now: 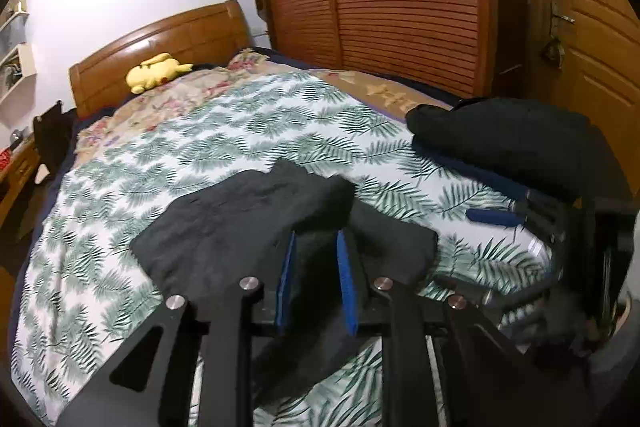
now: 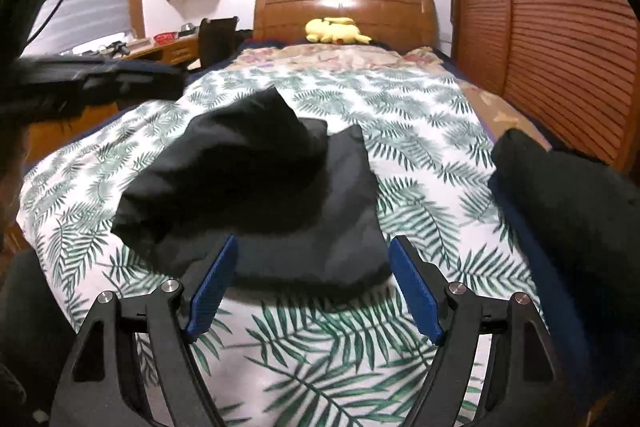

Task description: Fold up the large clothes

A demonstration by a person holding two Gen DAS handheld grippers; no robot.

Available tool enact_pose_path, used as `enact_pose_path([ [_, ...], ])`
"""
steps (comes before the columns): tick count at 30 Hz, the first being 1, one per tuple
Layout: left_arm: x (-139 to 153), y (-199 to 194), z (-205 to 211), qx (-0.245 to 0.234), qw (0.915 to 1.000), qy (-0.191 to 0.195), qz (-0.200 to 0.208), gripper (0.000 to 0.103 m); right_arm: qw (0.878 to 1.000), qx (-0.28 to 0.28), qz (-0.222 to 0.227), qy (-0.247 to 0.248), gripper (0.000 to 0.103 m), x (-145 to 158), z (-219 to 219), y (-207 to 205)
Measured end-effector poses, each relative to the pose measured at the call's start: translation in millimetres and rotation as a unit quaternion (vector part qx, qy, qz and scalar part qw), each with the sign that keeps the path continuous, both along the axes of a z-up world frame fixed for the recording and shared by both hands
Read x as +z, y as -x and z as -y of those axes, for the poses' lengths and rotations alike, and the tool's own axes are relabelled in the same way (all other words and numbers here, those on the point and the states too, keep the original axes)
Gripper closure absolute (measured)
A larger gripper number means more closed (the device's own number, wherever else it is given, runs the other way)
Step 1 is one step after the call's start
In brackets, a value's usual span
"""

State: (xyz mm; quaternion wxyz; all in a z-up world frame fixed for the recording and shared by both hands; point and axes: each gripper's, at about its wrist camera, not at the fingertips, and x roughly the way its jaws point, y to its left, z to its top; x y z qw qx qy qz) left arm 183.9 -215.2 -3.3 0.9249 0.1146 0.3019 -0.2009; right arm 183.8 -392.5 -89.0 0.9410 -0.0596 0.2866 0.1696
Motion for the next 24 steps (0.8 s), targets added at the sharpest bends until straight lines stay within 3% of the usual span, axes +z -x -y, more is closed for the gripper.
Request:
enact_pose_path([
  [9,-16.5,22.4,-78.7,0.056,0.9984,0.012,-0.001,0.081,1.0,0.014,0.008,-0.007,0.024,12.2,-20.2,-10.5],
  [22,-53.2,30.1,-154.1,0.12,0.9919,0.038,-0.018,0.079,0.996,0.009,0.034,-0.086,0.024,25.9,-25.7,-50.1],
  [24,-60.4,27.2,-165.2,0.13,0.9904,0.043,-0.022,0.079,0.997,0.014,0.037,-0.071,0.024,32.3,-35.0,-62.4],
])
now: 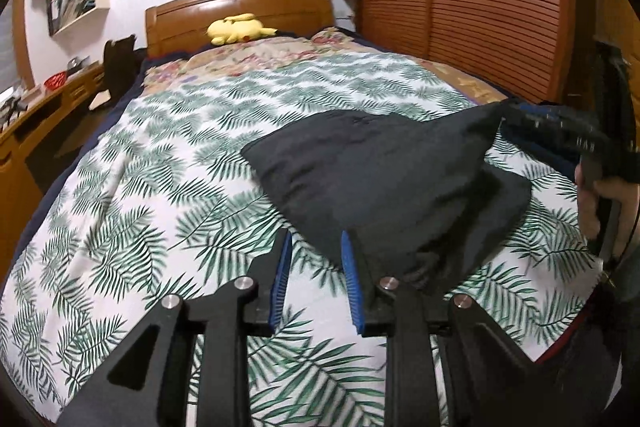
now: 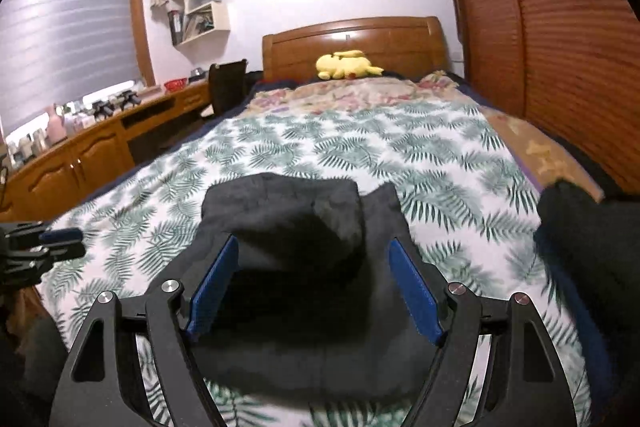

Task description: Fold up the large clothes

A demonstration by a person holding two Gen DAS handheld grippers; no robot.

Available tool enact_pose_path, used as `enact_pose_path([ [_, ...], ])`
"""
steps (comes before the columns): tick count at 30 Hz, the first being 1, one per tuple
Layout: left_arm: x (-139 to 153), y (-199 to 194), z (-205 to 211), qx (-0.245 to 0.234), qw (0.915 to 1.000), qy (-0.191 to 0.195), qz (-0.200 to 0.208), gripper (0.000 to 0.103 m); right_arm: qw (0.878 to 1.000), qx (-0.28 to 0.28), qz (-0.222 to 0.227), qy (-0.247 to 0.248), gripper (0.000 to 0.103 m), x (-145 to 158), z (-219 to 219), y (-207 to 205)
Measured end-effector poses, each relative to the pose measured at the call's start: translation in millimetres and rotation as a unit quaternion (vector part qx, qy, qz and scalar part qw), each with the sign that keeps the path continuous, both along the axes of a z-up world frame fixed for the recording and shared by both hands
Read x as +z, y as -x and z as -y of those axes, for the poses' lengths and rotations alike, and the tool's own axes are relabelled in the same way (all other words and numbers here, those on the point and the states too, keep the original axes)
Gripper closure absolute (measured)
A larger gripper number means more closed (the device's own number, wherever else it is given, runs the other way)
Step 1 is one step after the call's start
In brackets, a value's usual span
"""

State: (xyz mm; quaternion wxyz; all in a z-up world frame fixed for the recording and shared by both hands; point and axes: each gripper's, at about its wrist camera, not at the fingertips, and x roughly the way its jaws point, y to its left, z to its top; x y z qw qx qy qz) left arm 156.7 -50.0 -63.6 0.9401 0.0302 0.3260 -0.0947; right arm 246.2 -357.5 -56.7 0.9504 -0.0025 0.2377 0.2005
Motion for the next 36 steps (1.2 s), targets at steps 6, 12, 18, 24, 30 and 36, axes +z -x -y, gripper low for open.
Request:
enact_pose_path([
  [6,-15.5,-2.5,-21.9,0.015,0.9997,0.013,-0.012,0.079,0.999,0.025,-0.01,0.041,0.024,11.7,-33.1,-32.3],
  [12,-25.2,-2.6,-38.3,0.023,0.9994,0.018,-0.018,0.079,0.995,0.047,-0.036,0.079,0.024,9.3,-60.2,-55.0],
  [18,-33.5,-3.9,-47.4,0.025,0.9991,0.026,-0.023,0.079,0.99,0.056,-0.07,0.112,0.024,-9.6,-72.5,-66.1],
  [24,-36.7,-6.5,-51.4,0.022,0.9991,0.028,-0.023,0.079,0.983,0.075,-0.118,0.121,0.024,-35.9,-73.5,-73.2],
  [30,-39.0,-7.7,-50.0,0.02,0.9991,0.027,-0.024,0.079,0.979,0.1,-0.151,0.095,0.056,-49.0,-67.2,-73.6],
  [36,-37.9,-9.5,-48.6,0.017,0.9994,0.023,-0.021,0.079,0.977,0.134,-0.123,0.114,0.091,-35.2,-80.3,-54.8],
])
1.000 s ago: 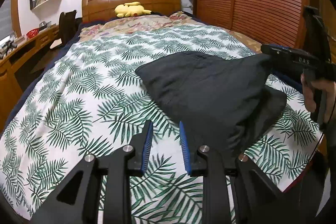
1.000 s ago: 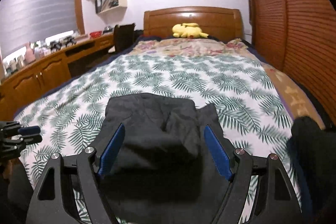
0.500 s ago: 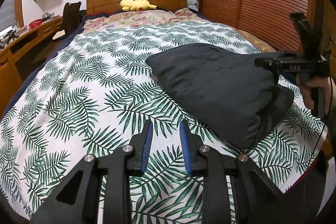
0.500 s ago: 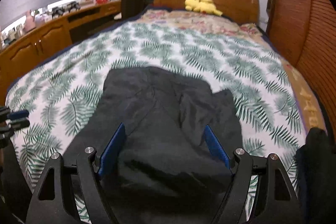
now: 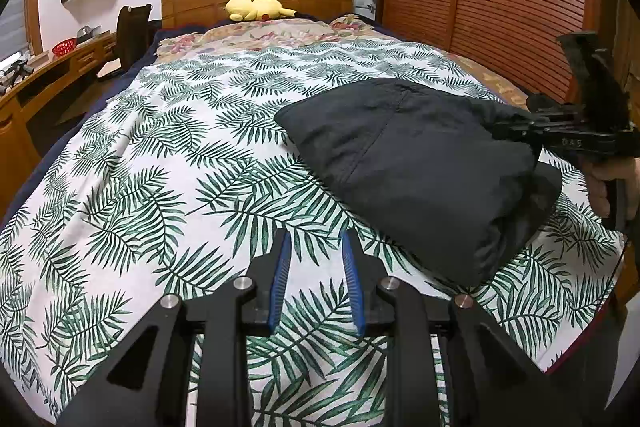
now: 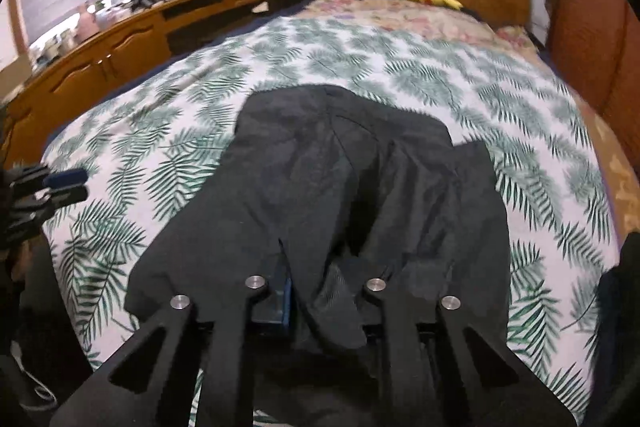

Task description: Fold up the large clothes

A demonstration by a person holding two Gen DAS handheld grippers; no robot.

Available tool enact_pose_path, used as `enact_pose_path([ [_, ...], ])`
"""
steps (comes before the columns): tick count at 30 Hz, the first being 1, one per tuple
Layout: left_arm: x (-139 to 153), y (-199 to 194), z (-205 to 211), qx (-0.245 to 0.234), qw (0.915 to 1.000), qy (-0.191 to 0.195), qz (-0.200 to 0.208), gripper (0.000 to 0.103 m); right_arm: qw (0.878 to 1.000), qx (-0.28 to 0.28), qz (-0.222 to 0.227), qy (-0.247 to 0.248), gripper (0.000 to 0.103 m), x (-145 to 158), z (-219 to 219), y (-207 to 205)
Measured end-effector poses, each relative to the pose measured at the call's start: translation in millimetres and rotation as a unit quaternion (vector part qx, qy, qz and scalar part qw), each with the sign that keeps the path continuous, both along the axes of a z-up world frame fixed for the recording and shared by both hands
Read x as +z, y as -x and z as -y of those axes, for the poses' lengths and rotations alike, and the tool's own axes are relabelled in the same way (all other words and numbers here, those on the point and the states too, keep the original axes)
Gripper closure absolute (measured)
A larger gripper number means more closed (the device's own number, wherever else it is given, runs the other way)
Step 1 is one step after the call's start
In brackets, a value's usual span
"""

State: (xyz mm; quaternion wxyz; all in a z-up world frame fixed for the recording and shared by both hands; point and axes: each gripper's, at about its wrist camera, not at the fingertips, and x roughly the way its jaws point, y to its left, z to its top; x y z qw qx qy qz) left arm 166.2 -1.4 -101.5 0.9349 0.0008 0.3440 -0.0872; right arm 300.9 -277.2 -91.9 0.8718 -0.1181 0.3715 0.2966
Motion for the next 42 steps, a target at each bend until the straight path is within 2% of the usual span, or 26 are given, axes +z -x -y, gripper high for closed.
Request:
enact_pose_path([
  [5,2.1,-3.4,3.3,-0.005,1.0,0.0,0.005,0.079,0.999,0.011,0.044,0.0,0.093,29.4,-1.3,19.4],
  [8,2.1,-6.8,8.1,-0.013,0.9999,0.005,0.006,0.079,0.998,0.017,0.056,0.004,0.094,36.1,0.0,36.5],
  [14,12.3,-30.4,28.4,-0.042,0.999,0.011,0.013,0.078,0.996,-0.042,0.084,-0.012,0.094,40.9,46.9,55.3],
  [15,14.3,-36.5,32.6,-0.048,0.9987,0.014,0.015,0.078,0.995,-0.061,0.08,-0.012,0.094,35.7,60.2,55.2],
  [17,19.5,-58.8,43.4,-0.063,0.9977,0.021,0.016,0.077,0.994,-0.097,0.043,-0.028,0.094,16.3,87.9,50.0],
  [19,22.3,-83.7,52.8,-0.073,0.9969,0.028,0.014,0.072,0.992,-0.121,0.016,-0.021,0.091,-6.4,101.1,46.0],
  [21,23.6,-113.9,65.1,-0.078,0.9966,0.023,0.013,0.071,0.989,-0.147,0.0,-0.011,0.083,-27.7,108.5,42.9],
  [23,19.8,-146.5,76.8,-0.082,0.9964,0.018,0.009,0.069,0.984,-0.176,0.006,-0.004,0.057,-33.4,111.2,42.4],
  [24,16.4,-159.8,80.5,-0.085,0.9962,0.018,0.006,0.068,0.981,-0.192,0.009,0.004,0.05,-35.6,111.1,40.2],
  [25,11.7,-174.1,84.2,-0.086,0.9962,0.016,0.0,0.068,0.979,-0.205,0.015,0.013,0.035,-36.5,112.3,38.1],
  [26,5.5,-190.7,86.8,-0.082,0.9965,0.012,-0.009,0.068,0.976,-0.217,0.02,0.019,0.025,-37.7,113.1,35.4],
  [28,-7.4,-218.8,87.7,-0.08,0.9964,0.014,-0.025,0.068,0.973,-0.229,0.012,0.021,0.018,-41.9,117.3,30.5],
  [31,-32.1,-257.5,85.0,-0.074,0.9953,0.014,-0.061,0.067,0.973,-0.229,-0.02,0.008,0.013,-54.9,121.4,20.3],
  [33,-46.4,-273.5,83.3,-0.07,0.9936,0.029,-0.084,0.066,0.971,-0.233,-0.043,-0.009,0.009,-62.8,126.8,12.8],
  [35,-53.9,-279.3,81.7,-0.071,0.992,0.049,-0.092,0.066,0.969,-0.232,-0.075,-0.038,0.009,-72.0,135.8,9.1],
  [37,-56.7,-285.0,86.7,-0.077,0.9914,0.044,-0.097,0.066,0.967,-0.224,-0.104,-0.06,0.012,-78.3,138.8,3.6],
  [38,-58.0,-287.4,90.7,-0.084,0.991,0.032,-0.099,0.066,0.967,-0.213,-0.115,-0.076,0.028,-79.9,139.5,1.6],
  [39,-59.0,-289.4,93.4,-0.09,0.9908,0.025,-0.098,0.066,0.967,-0.196,-0.129,-0.098,0.038,-80.4,138.6,0.3],
  [40,-60.1,-291.3,95.0,-0.093,0.9902,0.025,-0.101,0.067,0.966,-0.184,-0.139,-0.115,0.055,-80.5,136.9,0.1],
  [41,-61.5,-295.6,94.6,-0.096,0.9885,0.037,-0.111,0.07,0.968,-0.173,-0.139,-0.12,0.064,-79.3,134.1,0.9],
  [42,-62.1,-298.0,94.0,-0.104,0.9855,0.057,-0.121,0.085,0.972,-0.164,-0.13,-0.111,0.069,-76.3,129.1,2.7],
])
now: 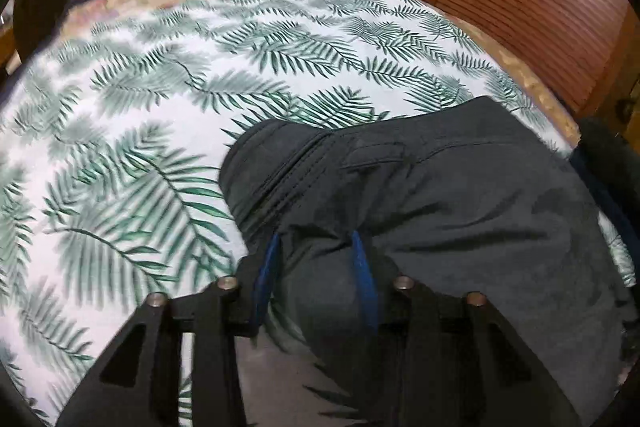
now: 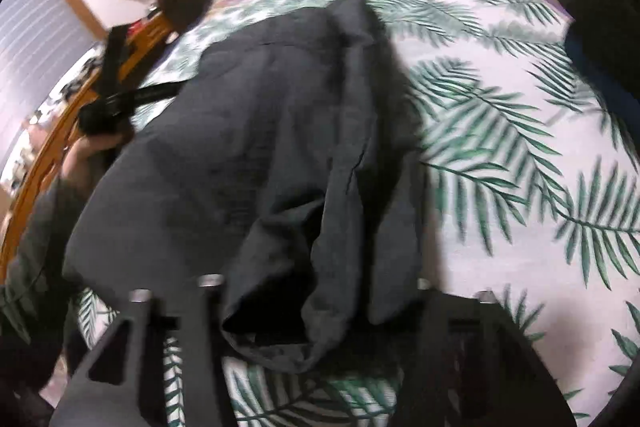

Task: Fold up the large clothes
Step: 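Grasp the folded jacket bundle with both grippers and lift it, then carry the bundle onto the stack of folded clothes and open both grippers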

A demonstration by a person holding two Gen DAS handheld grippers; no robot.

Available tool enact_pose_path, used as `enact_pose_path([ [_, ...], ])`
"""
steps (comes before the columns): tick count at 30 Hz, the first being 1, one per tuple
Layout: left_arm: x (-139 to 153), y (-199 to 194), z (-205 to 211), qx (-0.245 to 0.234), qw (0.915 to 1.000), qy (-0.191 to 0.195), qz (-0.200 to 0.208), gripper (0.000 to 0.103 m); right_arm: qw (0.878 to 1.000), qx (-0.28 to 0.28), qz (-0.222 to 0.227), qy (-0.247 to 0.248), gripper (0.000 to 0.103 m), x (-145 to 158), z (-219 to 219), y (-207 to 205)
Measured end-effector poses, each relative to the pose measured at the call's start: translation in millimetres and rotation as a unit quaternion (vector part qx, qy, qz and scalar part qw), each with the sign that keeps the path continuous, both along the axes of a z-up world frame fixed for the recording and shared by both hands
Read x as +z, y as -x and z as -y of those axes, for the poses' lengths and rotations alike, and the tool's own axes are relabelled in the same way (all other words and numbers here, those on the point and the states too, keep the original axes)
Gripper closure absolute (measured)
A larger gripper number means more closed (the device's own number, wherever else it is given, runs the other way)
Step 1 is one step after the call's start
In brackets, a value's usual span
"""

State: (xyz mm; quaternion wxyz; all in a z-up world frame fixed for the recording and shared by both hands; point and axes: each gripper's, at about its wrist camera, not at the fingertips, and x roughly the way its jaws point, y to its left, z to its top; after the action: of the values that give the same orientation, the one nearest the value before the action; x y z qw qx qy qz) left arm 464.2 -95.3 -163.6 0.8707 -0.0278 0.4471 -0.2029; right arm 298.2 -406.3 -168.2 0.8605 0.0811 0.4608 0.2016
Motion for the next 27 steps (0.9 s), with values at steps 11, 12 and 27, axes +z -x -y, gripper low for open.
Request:
enact_pose_path([
  [11,100.7,47.8,46.1,-0.002,0.9903,-0.046,0.131,0.103,0.984,-0.002,0.173,0.035,0.087,87.1,-9.9,37.4],
  [12,112.5,53.5,57.3,-0.01,0.9886,-0.048,0.142,0.103,0.982,-0.003,0.183,0.043,0.087,100.6,-5.1,39.8],
  [27,269.2,100.3,321.6,-0.143,0.9622,0.025,0.23,0.103,0.929,-0.166,0.291,0.157,0.087,273.9,202.8,137.9],
])
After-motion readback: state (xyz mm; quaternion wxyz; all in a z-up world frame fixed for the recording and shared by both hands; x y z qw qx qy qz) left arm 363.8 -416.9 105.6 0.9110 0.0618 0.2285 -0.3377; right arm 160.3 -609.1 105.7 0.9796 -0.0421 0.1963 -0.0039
